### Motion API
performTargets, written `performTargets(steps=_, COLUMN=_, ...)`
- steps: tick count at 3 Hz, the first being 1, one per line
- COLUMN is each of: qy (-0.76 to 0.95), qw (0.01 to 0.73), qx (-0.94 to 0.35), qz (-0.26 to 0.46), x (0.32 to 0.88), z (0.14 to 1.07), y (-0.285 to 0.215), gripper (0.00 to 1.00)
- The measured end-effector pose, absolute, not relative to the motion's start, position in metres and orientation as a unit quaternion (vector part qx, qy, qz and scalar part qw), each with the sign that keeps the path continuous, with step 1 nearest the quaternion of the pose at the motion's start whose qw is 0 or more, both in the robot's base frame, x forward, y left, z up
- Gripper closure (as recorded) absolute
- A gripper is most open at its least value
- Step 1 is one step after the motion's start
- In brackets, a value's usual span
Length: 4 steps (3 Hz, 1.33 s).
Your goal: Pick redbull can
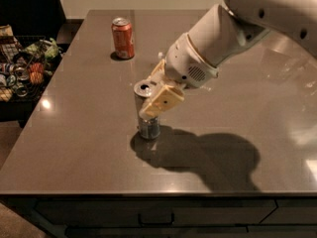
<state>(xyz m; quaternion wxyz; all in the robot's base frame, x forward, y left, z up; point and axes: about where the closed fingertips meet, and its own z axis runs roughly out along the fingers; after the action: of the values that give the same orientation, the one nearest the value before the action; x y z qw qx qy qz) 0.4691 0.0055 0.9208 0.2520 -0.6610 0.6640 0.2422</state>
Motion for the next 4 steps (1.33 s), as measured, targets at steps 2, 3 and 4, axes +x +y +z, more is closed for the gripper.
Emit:
performTargets(steps=2, qy=0.647, qw=0.262, qx=-0.668, qz=0.257, x=0.461, z=0.973, y=0.020, gripper=0.99)
performTargets(steps=3, qy=0.636, qw=0.276, qx=-0.673, qz=0.257, x=0.456, z=1.000, y=0.023, gripper=1.00)
performTargets(steps=4, qy=0.641, qw=0.293, qx=-0.668, qz=0.238, x=0.457, z=1.010, y=0.016, gripper=1.00)
